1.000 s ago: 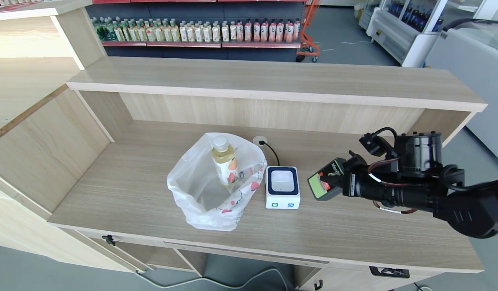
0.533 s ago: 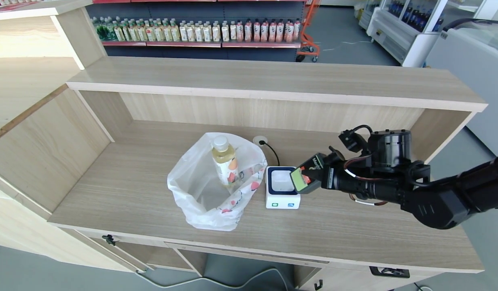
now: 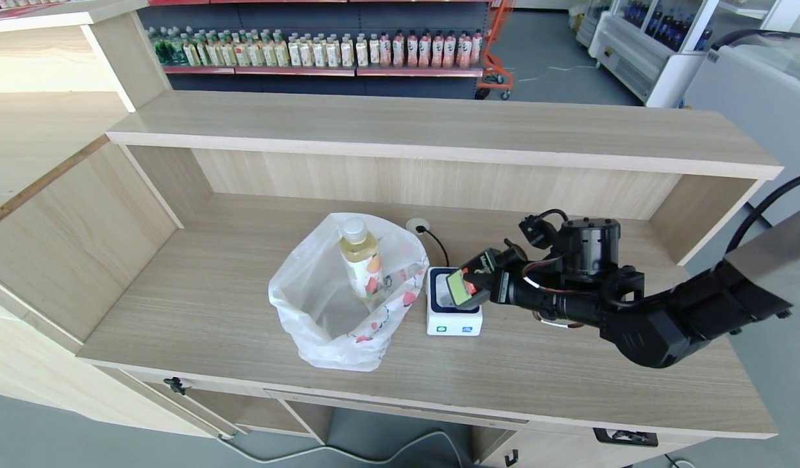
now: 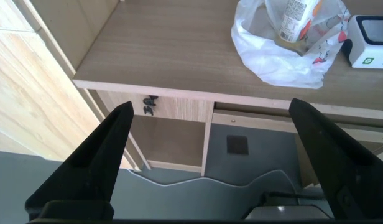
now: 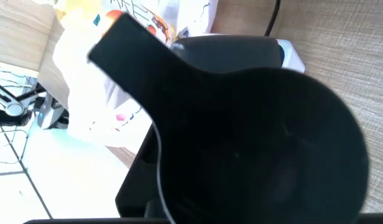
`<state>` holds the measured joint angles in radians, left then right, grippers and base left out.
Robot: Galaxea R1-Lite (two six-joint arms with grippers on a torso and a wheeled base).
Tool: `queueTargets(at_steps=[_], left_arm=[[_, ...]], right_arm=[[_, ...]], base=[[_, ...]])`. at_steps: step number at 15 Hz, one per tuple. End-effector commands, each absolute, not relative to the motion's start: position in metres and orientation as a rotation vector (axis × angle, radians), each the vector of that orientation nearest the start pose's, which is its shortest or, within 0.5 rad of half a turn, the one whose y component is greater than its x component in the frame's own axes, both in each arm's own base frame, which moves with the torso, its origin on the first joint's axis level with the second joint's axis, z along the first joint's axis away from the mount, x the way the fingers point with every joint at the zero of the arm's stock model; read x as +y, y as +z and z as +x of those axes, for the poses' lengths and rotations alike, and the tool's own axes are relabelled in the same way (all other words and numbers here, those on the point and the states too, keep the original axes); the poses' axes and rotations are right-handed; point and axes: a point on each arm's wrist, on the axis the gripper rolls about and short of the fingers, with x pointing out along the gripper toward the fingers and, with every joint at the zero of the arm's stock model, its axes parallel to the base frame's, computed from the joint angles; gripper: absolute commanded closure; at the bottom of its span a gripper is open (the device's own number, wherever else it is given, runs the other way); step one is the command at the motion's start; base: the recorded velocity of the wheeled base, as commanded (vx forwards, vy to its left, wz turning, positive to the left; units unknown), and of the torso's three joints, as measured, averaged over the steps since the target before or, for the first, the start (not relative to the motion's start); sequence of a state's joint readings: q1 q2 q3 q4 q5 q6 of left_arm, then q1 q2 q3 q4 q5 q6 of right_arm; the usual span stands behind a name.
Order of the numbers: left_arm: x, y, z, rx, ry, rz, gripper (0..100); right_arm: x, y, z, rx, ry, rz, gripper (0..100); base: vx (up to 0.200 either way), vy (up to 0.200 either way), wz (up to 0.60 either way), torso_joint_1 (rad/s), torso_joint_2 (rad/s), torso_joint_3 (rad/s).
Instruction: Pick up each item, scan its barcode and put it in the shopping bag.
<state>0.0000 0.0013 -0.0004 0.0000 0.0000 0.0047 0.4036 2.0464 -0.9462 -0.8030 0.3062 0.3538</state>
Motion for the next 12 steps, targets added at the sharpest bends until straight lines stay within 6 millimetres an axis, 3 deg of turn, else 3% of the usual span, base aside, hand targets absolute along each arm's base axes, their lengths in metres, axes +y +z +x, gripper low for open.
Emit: queueTargets(at_steps=[1, 12], left_arm=[[0.0, 0.076, -0.023, 0.002, 0.0, 0.005, 0], [0.0, 0.076, -0.023, 0.002, 0.0, 0.005, 0]], right_arm=[[0.159, 0.104, 0.351, 0.443, 0.642, 0.323, 100], [0.183, 0.09, 0.372, 0.418, 0.672, 0.377, 100]], base=[[0.0, 0.0, 0.0, 0.0, 0.0, 0.0], [0.0, 0.0, 0.0, 0.0, 0.0, 0.0]])
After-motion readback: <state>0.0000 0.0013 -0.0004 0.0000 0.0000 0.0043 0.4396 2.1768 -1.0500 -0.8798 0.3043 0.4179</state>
